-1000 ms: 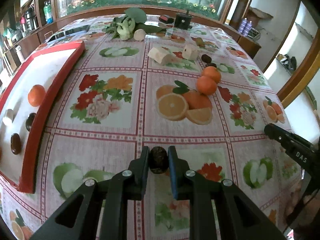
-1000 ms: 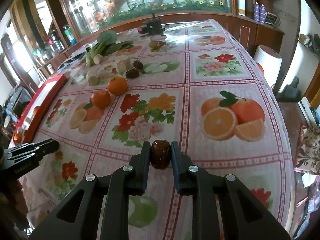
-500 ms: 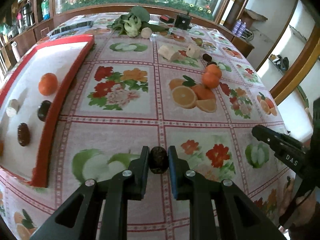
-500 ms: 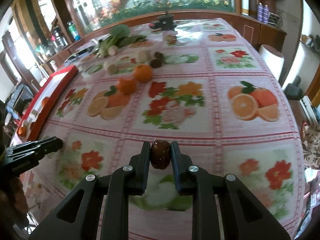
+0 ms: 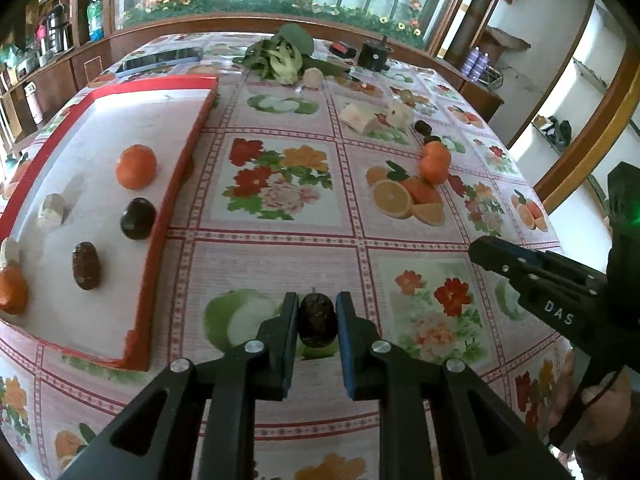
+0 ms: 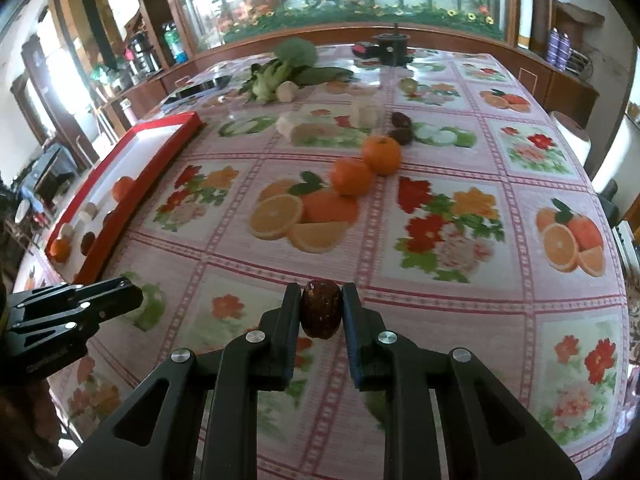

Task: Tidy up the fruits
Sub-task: 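Carry the plum in the left tool and the date in the right tool over the tray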

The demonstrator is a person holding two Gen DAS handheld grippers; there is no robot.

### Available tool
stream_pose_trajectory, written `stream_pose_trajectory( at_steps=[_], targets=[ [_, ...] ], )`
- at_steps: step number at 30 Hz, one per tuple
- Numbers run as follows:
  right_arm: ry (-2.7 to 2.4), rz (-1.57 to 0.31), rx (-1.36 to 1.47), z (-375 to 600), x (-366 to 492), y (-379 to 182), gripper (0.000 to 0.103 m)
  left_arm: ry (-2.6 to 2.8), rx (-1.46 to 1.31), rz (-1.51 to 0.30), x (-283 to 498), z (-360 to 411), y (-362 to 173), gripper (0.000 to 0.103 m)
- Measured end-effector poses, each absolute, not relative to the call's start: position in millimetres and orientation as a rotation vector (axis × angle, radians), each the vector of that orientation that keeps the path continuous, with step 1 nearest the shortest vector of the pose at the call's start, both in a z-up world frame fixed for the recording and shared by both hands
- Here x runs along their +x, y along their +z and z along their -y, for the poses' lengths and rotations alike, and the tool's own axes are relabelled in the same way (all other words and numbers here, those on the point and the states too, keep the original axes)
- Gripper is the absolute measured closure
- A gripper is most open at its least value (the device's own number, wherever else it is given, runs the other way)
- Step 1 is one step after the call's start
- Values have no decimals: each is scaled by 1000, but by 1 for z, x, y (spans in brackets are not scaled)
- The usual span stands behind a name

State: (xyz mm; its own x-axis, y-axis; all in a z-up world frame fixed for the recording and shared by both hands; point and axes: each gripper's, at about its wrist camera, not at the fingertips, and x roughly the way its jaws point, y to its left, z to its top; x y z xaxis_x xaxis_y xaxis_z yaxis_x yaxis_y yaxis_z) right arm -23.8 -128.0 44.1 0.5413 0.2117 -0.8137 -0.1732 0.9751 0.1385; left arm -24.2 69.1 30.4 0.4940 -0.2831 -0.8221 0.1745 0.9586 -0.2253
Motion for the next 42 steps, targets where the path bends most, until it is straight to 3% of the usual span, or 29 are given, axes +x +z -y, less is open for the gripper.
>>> stream_pose_trajectory(
  at_steps=[21, 42],
  targets=[
    [363, -969, -53, 42, 6, 58, 83, -243, -146, -975, -25, -110, 50, 82],
    [543, -914, -140, -86, 70, 83, 83, 28, -171, -948, 42, -231, 59, 82]
  ],
)
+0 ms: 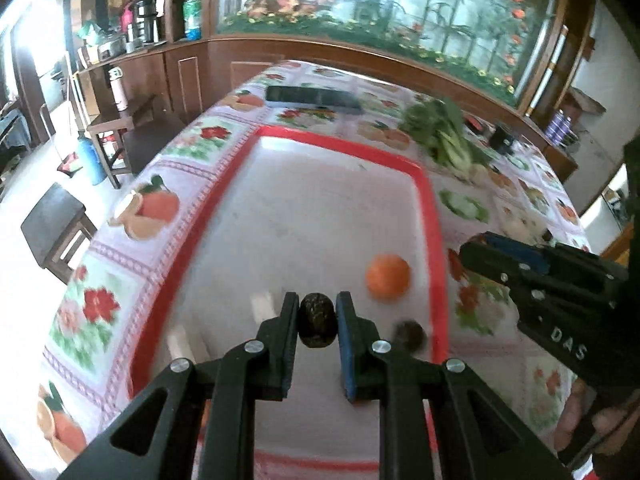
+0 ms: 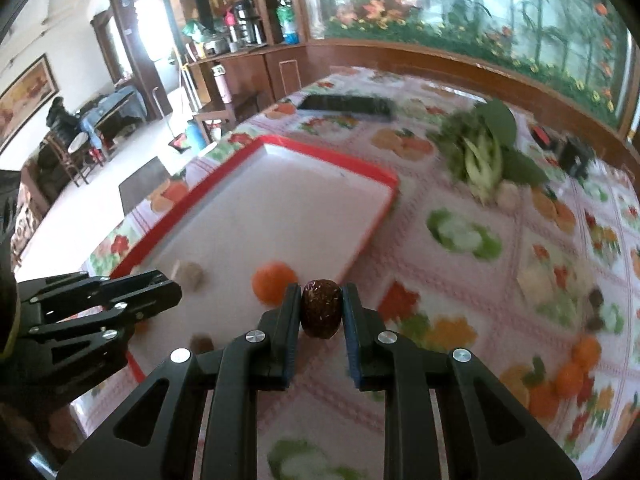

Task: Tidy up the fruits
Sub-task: 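Carry the plum in the left tool and the date in the right tool over the tray, then open the left tool to drop the plum while the right tool releases the date into the tray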

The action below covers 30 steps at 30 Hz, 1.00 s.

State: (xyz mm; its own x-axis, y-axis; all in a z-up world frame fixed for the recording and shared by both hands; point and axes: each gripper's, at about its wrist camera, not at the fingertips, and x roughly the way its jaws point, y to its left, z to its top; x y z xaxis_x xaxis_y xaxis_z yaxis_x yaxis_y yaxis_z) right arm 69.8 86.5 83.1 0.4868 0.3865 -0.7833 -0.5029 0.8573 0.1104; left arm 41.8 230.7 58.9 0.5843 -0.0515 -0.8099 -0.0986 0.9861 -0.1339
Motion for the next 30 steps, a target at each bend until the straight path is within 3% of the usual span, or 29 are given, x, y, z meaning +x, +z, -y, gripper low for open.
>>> stream_pose_trajectory(
  at_steps=[13, 25, 28, 30],
  targets=[
    [551, -975, -173, -140, 125, 42, 83, 99, -192, -1010, 108, -262, 27, 82],
    [551, -1010, -198, -140, 134, 24, 82, 122, -164, -1033, 121, -257, 13, 81],
    [548, -1014, -203, -141, 133, 24, 79, 126, -157, -1036, 121, -255, 13, 76],
    [539, -1014, -204, -139, 133, 25, 70, 138, -158, -1044, 120, -253, 14, 59]
  ],
)
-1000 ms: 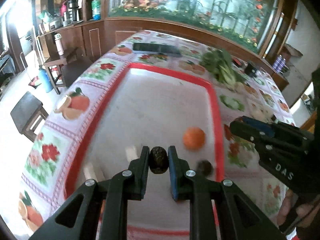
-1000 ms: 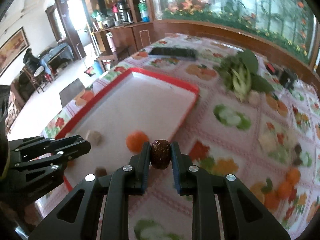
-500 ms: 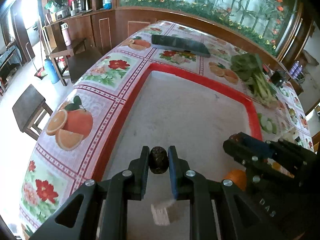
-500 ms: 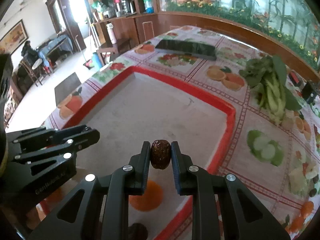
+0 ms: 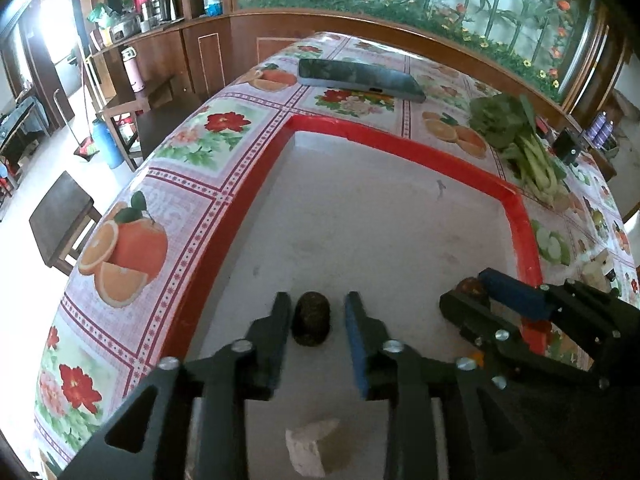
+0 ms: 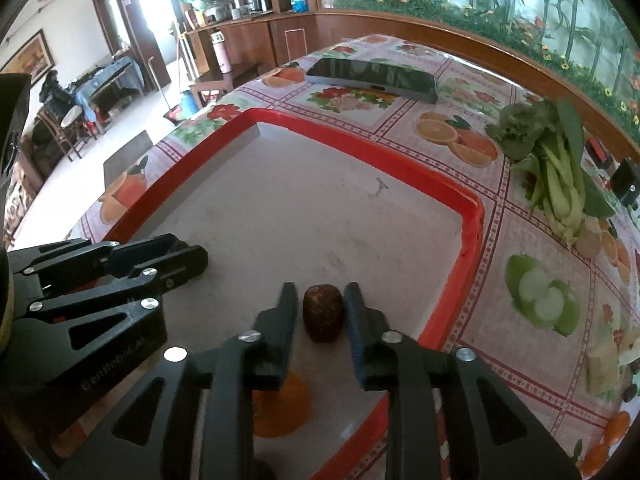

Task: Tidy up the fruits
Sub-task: 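Open the left tool to drop the plum while the right tool releases the date into the tray, then move both open tools back toward the oranges on the table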

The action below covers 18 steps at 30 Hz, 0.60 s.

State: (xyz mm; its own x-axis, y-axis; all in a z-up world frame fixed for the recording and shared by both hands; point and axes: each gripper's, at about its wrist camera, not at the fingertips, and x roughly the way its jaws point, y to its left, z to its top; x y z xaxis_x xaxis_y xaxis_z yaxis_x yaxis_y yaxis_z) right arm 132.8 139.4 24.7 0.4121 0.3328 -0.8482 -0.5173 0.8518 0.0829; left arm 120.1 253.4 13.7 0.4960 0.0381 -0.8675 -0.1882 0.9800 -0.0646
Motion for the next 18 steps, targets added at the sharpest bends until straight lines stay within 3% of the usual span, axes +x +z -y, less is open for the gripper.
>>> stream_pose_trajectory(
  at_steps=[6, 18],
  targets=[
    [518, -1005, -188, -130, 127, 32, 70, 192, -129, -1025, 111, -250, 20, 37],
    [497, -992, -114, -101, 102, 56, 67, 212, -112, -995, 80, -230, 41, 28]
  ],
)
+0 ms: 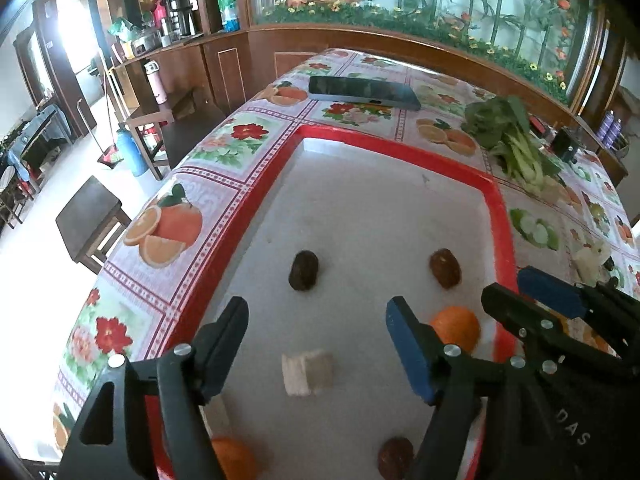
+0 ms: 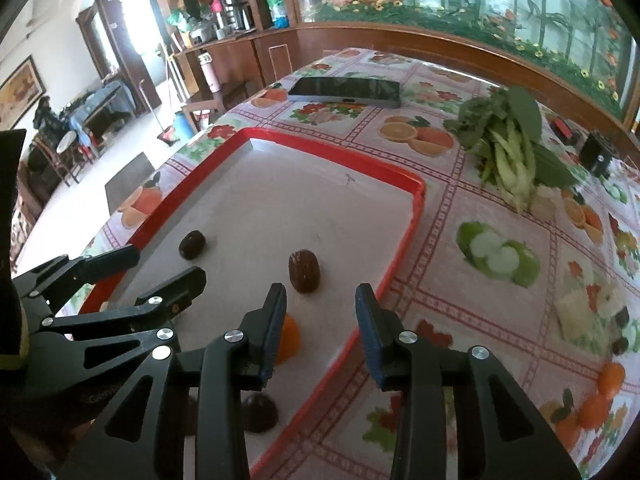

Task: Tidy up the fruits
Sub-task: 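Move both open tools back toward the oranges on the table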

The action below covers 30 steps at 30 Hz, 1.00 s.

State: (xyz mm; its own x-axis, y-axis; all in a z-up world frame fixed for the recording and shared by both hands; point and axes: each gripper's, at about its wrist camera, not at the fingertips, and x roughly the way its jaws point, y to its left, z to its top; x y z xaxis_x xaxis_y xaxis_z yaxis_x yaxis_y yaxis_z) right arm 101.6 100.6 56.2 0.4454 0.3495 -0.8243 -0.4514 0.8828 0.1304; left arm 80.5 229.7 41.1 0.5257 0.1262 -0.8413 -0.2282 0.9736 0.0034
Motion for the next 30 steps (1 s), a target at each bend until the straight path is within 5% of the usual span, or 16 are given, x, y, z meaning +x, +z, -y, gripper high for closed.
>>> stream_pose_trajectory(
  at_steps=[6, 11, 30],
  targets=[
    [480, -995, -84, -76, 82, 65, 56, 242, -75, -954, 63, -213, 54, 23],
    [447, -955, -95, -49, 57, 73, 30, 249, -62, -941, 49, -193, 59, 17],
    [329, -997, -20, 85, -14, 54, 28, 84, -9, -988, 2, -74, 57, 16]
  ],
)
